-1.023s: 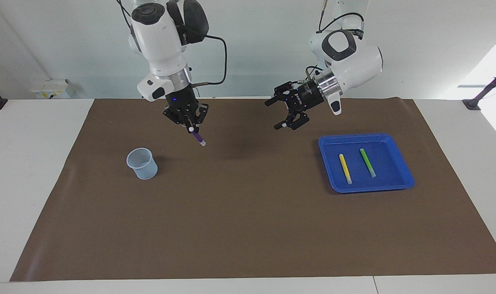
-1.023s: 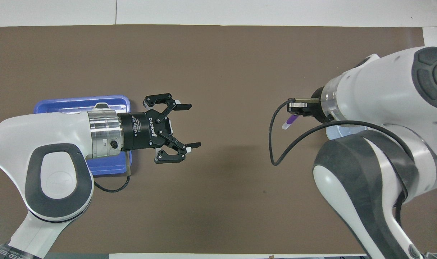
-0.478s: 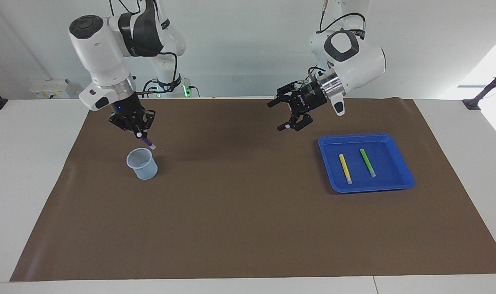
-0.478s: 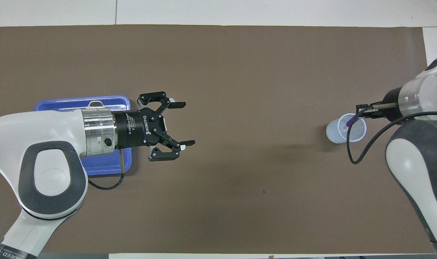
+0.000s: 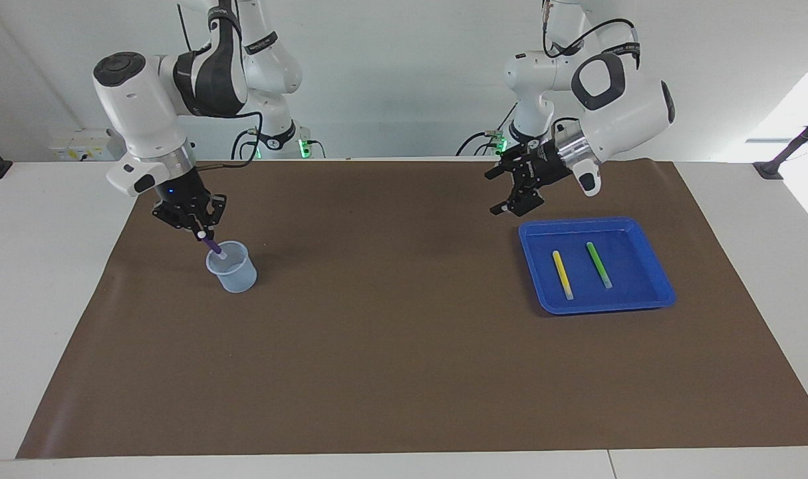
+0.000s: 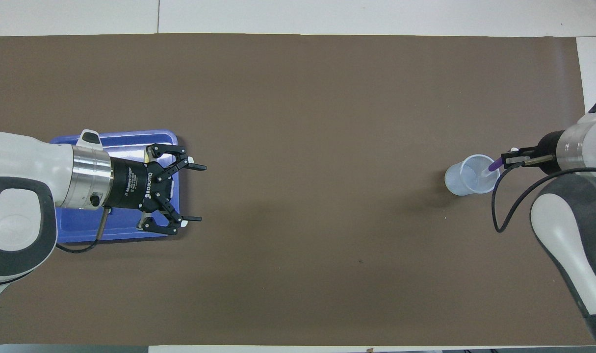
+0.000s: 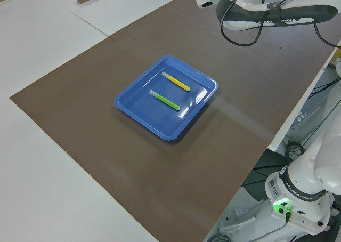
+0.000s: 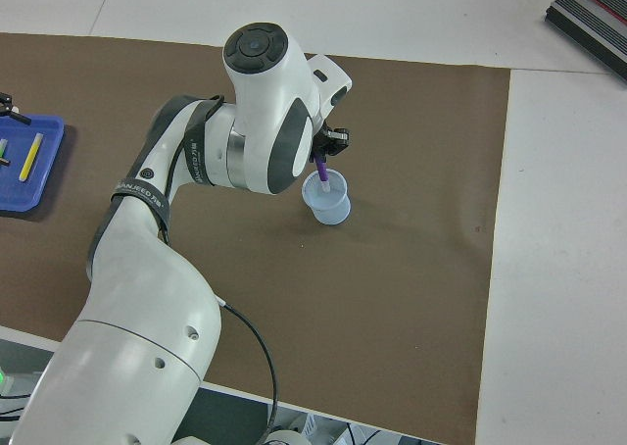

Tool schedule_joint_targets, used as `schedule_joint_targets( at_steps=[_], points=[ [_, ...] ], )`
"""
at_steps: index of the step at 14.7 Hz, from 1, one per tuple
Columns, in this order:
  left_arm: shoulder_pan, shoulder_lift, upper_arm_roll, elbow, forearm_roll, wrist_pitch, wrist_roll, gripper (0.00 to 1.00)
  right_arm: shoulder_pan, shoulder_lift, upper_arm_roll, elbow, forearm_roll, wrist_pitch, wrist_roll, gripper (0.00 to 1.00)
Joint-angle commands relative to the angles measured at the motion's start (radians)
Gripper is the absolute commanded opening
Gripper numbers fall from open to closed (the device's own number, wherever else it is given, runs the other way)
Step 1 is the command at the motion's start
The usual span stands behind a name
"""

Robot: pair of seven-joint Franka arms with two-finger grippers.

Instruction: Transfer and insert pens with both arms

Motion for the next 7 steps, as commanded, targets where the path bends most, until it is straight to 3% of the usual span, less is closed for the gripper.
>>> schedule_joint_targets(
  at_steps=[1,4,7],
  points=[
    [0.037,-0.013,-0.003,-0.007,0.166,-0.066,0.112,1.00,-0.024,-0.019,0.010,-0.068,-0.010,0.069,-0.043,0.00],
    [0.039,-0.004,-0.003,-0.009,0.409,-0.062,0.270,1.00,-0.032,0.013,0.010,-0.095,-0.010,0.134,-0.044,0.00],
    [0.088,0.013,-0.003,-0.009,0.563,-0.067,0.457,1.00,-0.033,0.031,0.010,-0.129,-0.010,0.202,-0.044,0.00]
  ],
)
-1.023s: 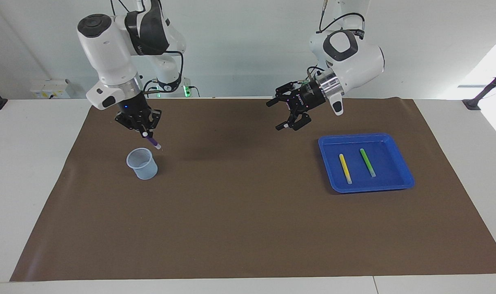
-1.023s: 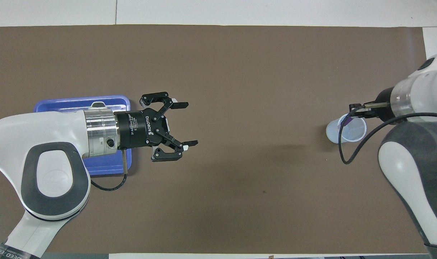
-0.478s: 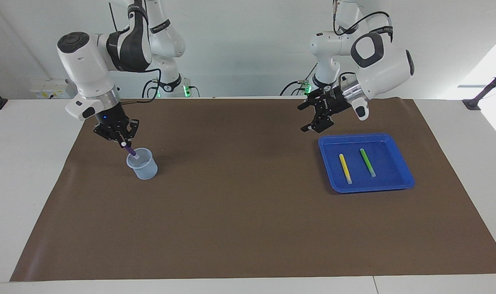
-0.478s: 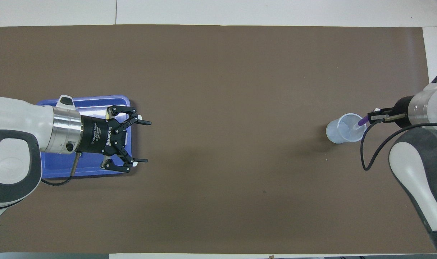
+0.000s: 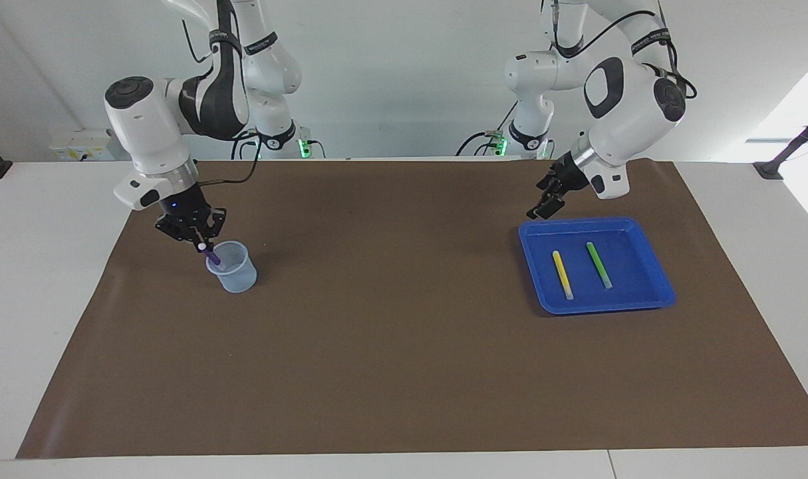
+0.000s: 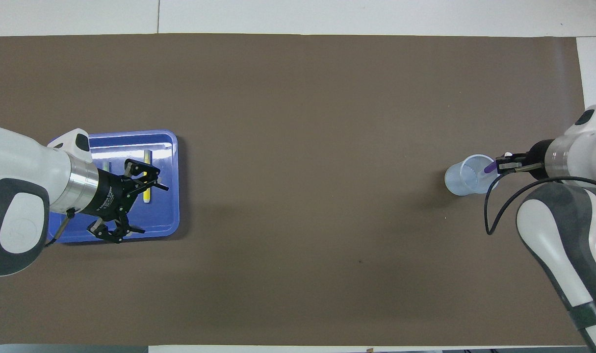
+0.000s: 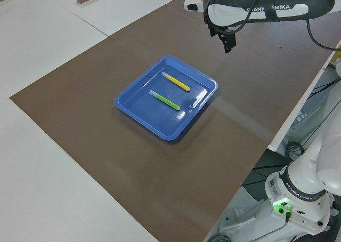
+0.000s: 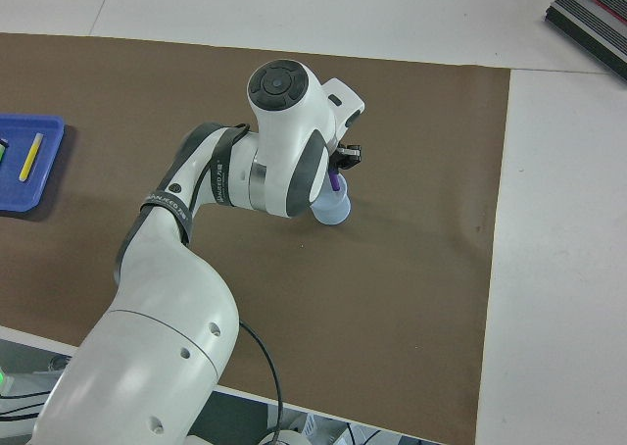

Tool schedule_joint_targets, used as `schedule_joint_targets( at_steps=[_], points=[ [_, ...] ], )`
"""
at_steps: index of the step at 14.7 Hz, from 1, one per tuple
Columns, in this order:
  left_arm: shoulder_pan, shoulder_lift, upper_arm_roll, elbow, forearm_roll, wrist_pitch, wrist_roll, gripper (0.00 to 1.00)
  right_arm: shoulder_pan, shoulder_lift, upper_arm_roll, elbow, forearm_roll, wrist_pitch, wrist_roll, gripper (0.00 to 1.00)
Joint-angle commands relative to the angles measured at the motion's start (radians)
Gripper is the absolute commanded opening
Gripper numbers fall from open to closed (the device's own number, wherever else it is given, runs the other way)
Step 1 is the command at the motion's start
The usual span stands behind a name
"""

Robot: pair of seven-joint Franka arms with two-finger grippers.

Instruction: Transfer and insert pens with both arms

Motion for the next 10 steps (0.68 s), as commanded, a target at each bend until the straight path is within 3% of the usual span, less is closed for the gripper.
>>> schedule_joint_targets(
  at_steps=[1,5,8,10],
  points=[
    [0.059,0.021,-0.004,-0.008,0.113,-0.012,0.228,1.00,-0.021,0.009,0.010,-0.045,-0.010,0.072,-0.022,0.00],
    [0.159,0.079,-0.004,-0.017,0.131,0.095,0.605,1.00,-0.026,0.018,0.010,-0.056,-0.010,0.078,-0.021,0.00],
    [0.171,0.165,-0.003,-0.017,0.246,0.219,0.762,1.00,-0.044,0.021,0.012,-0.071,-0.007,0.101,-0.021,0.00],
    [0.192,0.211,-0.003,-0.020,0.256,0.309,0.860,1.00,-0.044,0.019,0.012,-0.081,-0.007,0.112,-0.019,0.00]
  ],
)
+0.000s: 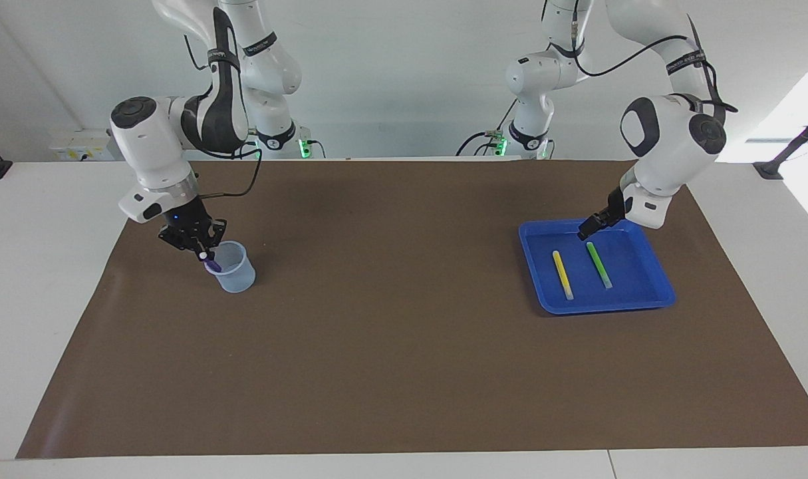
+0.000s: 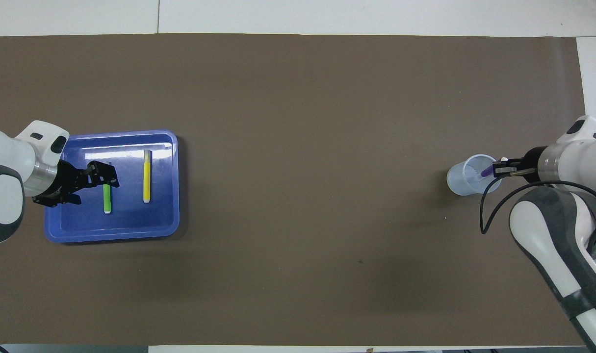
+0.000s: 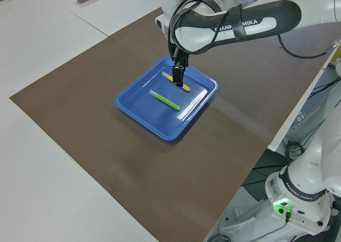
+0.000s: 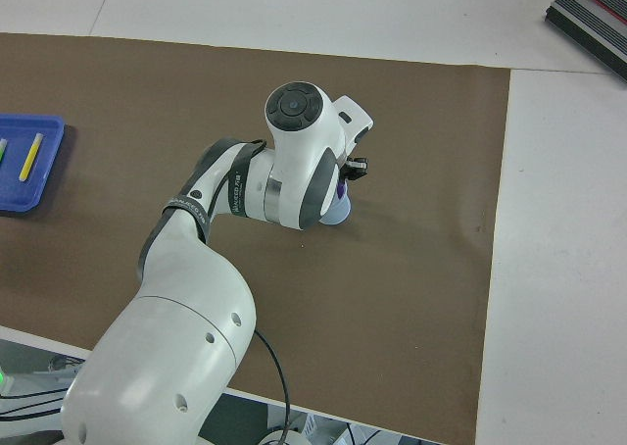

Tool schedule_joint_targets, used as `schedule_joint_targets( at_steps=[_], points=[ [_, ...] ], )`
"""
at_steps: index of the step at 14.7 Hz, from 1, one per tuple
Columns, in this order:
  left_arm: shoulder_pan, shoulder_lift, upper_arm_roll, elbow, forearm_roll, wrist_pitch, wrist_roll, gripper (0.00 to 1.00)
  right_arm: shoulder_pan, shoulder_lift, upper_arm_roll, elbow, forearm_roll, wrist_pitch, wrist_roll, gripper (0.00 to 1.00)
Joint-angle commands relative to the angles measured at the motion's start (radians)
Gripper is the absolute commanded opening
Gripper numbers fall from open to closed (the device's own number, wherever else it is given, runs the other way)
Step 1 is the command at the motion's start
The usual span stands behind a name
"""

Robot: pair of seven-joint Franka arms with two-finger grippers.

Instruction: Transfer and insert pens with both arms

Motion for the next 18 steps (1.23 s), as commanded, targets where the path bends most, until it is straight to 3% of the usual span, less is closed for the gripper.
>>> schedule_joint_targets(
  at_steps=[1,3,6,8,11,12,15,18],
  points=[
    [0.020,0.067,-0.007,-0.007,0.036,0.116,0.152,1.00,-0.019,-0.007,0.012,-0.025,-0.007,0.032,-0.019,0.00],
    [0.043,0.106,-0.007,-0.007,0.037,0.177,0.245,1.00,-0.019,-0.007,0.012,-0.025,-0.007,0.031,-0.018,0.03],
    [0.053,0.138,-0.007,-0.010,0.039,0.209,0.318,1.00,-0.017,-0.007,0.010,-0.024,-0.007,0.032,-0.013,0.53],
    [0.050,0.149,-0.007,-0.018,0.039,0.226,0.319,1.00,-0.019,-0.007,0.012,-0.022,-0.005,0.032,-0.010,0.72],
    [0.054,0.164,-0.007,-0.016,0.049,0.240,0.365,0.90,-0.019,-0.002,0.010,-0.008,-0.004,0.031,-0.009,0.95],
    [0.054,0.167,-0.007,-0.016,0.104,0.240,0.373,0.87,-0.020,0.009,0.010,0.015,0.003,0.020,-0.006,1.00],
    [0.053,0.184,-0.007,-0.015,0.126,0.242,0.370,0.81,-0.017,0.007,0.012,0.053,0.003,-0.017,0.028,1.00],
    [0.053,0.184,-0.007,-0.015,0.128,0.246,0.370,0.73,-0.008,-0.004,0.013,0.131,0.003,-0.158,0.077,1.00]
  ],
)
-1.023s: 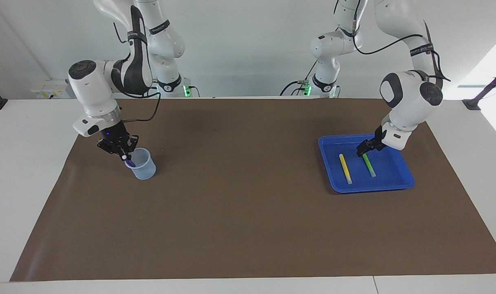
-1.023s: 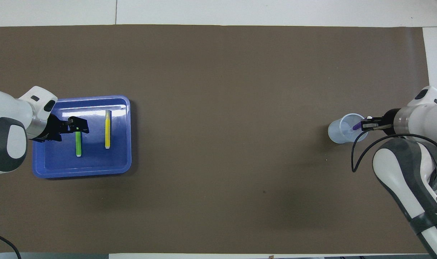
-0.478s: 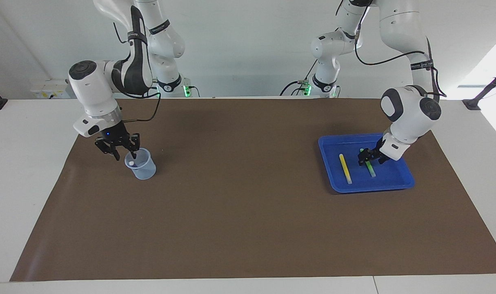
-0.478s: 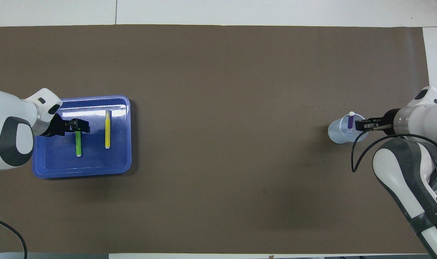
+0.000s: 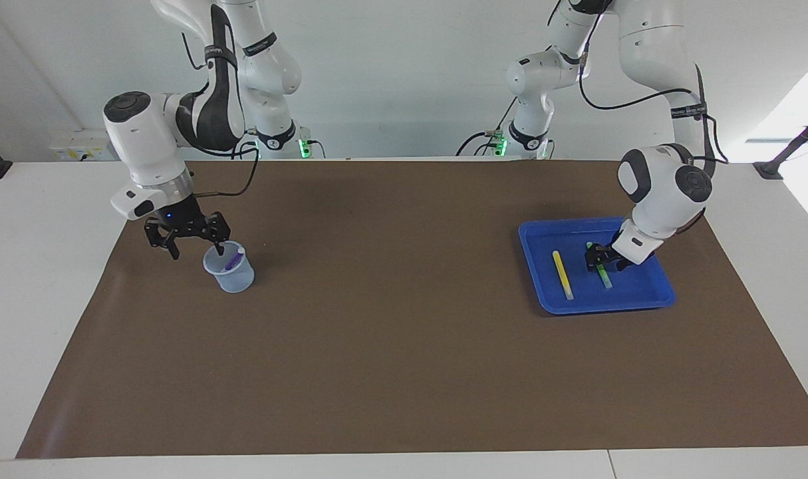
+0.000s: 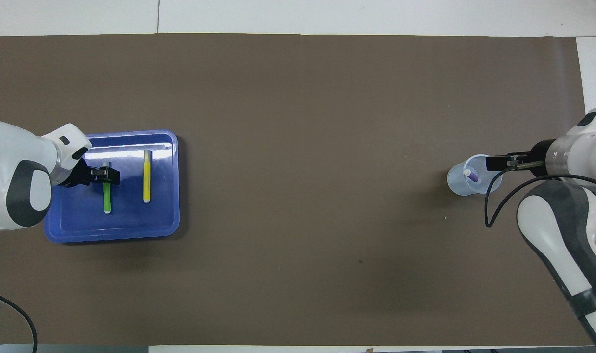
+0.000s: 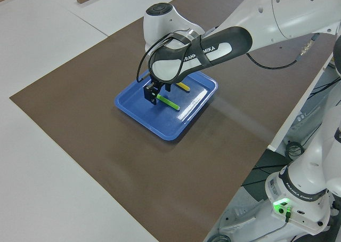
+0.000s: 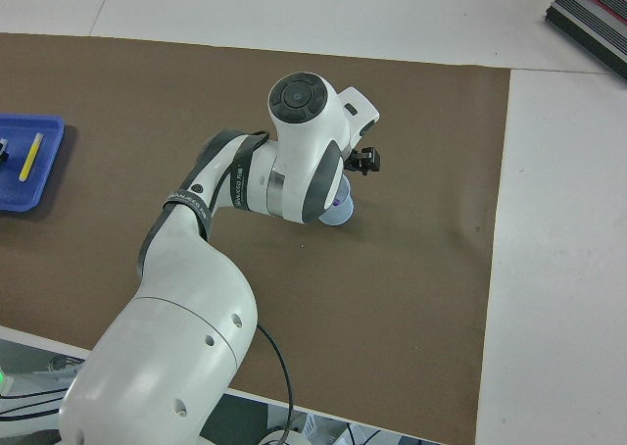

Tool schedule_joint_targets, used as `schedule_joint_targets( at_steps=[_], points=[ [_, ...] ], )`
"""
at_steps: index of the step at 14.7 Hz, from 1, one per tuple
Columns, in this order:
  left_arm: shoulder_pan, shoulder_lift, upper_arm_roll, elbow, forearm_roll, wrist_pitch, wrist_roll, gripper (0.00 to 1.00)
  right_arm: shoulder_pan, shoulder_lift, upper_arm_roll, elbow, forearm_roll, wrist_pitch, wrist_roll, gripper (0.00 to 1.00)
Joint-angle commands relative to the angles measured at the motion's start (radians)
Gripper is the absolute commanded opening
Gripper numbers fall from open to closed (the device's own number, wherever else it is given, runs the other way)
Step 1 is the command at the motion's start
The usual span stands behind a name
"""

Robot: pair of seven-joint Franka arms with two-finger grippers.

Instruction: Transfer and insert pens with both arms

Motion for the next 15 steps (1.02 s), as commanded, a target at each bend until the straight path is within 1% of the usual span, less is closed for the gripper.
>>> schedule_joint_targets(
  at_steps=[1,4,7,8,9,13,15],
  points=[
    [0.007,0.001,-0.003,-0.014,0.023,0.028,0.009,0.67,-0.007,-0.003,0.015,0.097,0.001,-0.139,0.070,1.00],
    [0.007,0.001,-0.003,-0.012,0.023,0.028,0.008,0.41,0.002,0.008,0.021,0.214,-0.013,-0.283,0.140,1.00],
    [0.007,0.001,-0.003,-0.012,0.023,0.028,0.006,0.06,0.033,0.025,0.023,0.333,-0.024,-0.418,0.199,1.00],
    [0.007,0.001,-0.003,-0.012,0.023,0.028,0.005,0.00,0.054,0.040,0.023,0.361,-0.041,-0.443,0.224,1.00],
    [0.007,0.001,-0.003,-0.011,0.023,0.026,0.005,0.00,0.074,0.055,0.023,0.387,-0.053,-0.461,0.241,1.00],
    [0.012,0.002,-0.003,0.003,0.023,0.006,0.002,0.00,0.128,0.071,0.023,0.449,-0.061,-0.515,0.310,1.00],
    [0.017,0.004,-0.003,0.053,0.020,-0.076,-0.018,0.00,0.156,0.072,0.023,0.479,-0.061,-0.542,0.331,1.00]
  ],
)
